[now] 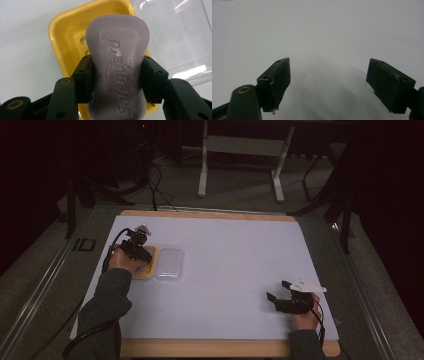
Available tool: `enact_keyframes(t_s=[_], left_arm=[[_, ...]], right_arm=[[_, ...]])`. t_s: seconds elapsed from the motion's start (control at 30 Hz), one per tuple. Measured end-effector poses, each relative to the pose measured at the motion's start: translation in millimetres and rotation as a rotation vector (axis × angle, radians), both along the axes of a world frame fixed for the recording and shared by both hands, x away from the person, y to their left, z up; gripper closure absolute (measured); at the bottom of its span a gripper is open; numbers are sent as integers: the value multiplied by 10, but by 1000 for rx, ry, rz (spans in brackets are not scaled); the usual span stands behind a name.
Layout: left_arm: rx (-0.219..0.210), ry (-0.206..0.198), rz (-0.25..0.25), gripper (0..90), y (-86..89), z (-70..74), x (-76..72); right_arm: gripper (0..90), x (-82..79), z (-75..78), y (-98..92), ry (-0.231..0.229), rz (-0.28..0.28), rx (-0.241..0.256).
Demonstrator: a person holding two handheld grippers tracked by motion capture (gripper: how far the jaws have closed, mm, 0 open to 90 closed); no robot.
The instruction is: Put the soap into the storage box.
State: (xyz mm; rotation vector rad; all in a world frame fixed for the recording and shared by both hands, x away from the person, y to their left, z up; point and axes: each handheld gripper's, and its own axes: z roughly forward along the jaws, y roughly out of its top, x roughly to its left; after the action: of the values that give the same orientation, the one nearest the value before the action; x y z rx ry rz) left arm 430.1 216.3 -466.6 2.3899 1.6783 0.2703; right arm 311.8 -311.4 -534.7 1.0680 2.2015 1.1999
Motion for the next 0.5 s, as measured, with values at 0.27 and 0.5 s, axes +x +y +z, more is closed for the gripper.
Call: enact_keyframes(t_s=[0.27, 0.5], left_arm=[[-9, 8, 49, 501, 36, -64, 35], [-9, 8, 84, 501, 49, -108, 67]], right_arm=[[192, 1, 0, -2, 1, -1, 1], [192, 2, 0, -2, 1, -1, 1]])
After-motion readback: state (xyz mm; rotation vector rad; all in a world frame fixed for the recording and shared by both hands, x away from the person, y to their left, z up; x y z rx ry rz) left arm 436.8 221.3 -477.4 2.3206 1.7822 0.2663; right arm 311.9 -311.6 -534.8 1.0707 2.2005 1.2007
